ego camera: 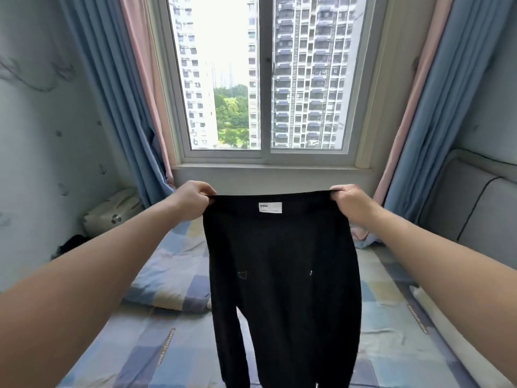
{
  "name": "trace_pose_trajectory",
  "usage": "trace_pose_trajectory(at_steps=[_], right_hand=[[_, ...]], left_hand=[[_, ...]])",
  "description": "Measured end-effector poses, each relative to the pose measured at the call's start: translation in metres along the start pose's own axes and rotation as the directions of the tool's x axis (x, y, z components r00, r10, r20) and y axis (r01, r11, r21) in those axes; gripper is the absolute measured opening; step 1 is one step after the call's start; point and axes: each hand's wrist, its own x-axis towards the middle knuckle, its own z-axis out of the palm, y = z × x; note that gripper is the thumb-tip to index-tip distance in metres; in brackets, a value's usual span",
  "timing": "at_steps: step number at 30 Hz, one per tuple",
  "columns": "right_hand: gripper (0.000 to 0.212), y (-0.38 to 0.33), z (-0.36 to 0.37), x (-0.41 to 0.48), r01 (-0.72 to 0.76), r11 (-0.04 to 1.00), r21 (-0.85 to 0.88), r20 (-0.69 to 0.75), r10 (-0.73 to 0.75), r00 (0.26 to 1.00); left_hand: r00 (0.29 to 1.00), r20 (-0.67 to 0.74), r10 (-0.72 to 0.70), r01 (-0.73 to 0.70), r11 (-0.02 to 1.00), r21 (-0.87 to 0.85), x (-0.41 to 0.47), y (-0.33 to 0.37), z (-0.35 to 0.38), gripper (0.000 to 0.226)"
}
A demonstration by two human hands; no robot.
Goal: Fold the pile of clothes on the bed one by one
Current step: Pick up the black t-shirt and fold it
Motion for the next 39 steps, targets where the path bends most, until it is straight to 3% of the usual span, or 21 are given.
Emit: trace_pose_trajectory(at_steps=[2,5,9,12,14,16,19,25,28,32,39], right_hand=[[0.02,-0.02,0.005,0.001,-0.102,0.975,0.196,0.034,0.098,0.995],[0.03,-0.036,0.013,-0.011,-0.212,0.897,0.389,0.119,0.179,0.977],[0.034,-0.064,0.013,-0.035,-0.193,0.941,0.279,0.291,0.108,0.951],[0.027,-0.071,0.008,-0.048,-0.175,0.979,0.105,0.368,0.125,0.921],[0.017,-0.068,0.009,-0.056,-0.105,0.985,-0.134,0.318,0.143,0.937],[0.005,-0.064,0.014,-0.068,-0.05,0.968,-0.247,0.235,0.11,0.966],[0.01,-0.052,0.022,-0.086,-0.002,0.959,-0.283,0.123,0.038,0.992],[0.023,-0.004,0.028,-0.165,-0.058,0.996,0.074,0.077,0.052,0.996],[0.028,0.018,0.021,-0.217,-0.037,0.995,0.096,0.125,0.025,0.992],[0.018,0.045,0.004,-0.278,-0.027,0.992,0.12,0.109,0.014,0.994],[0.014,0.065,-0.037,-0.328,-0.018,0.993,0.116,0.048,0.013,0.999]], left_hand=[[1.0,0.005,0.001,-0.001,0.985,-0.171,0.003,-0.007,-0.012,0.018],[0.999,-0.004,0.051,-0.05,0.962,-0.267,0.004,-0.021,-0.024,0.023],[0.991,-0.001,0.136,-0.129,0.933,-0.336,-0.002,-0.039,-0.041,0.026],[0.977,0.09,0.191,-0.179,0.976,-0.127,-0.01,-0.055,-0.066,0.05],[0.959,0.215,0.183,-0.192,0.981,0.021,-0.017,-0.065,-0.079,0.052],[0.94,0.301,0.159,-0.217,0.961,0.169,-0.031,-0.069,-0.081,0.028],[0.962,0.192,0.194,-0.239,0.94,0.245,-0.05,-0.081,-0.072,0.014],[0.997,-0.035,0.062,-0.066,0.99,-0.121,-0.135,-0.12,-0.032,0.026],[0.997,-0.06,0.057,-0.061,0.996,-0.063,-0.198,-0.122,-0.008,0.024],[0.988,-0.104,0.114,-0.115,0.993,0.004,-0.268,-0.111,0.013,0.015],[0.983,-0.103,0.151,-0.148,0.988,0.039,-0.315,-0.068,0.029,0.014]])
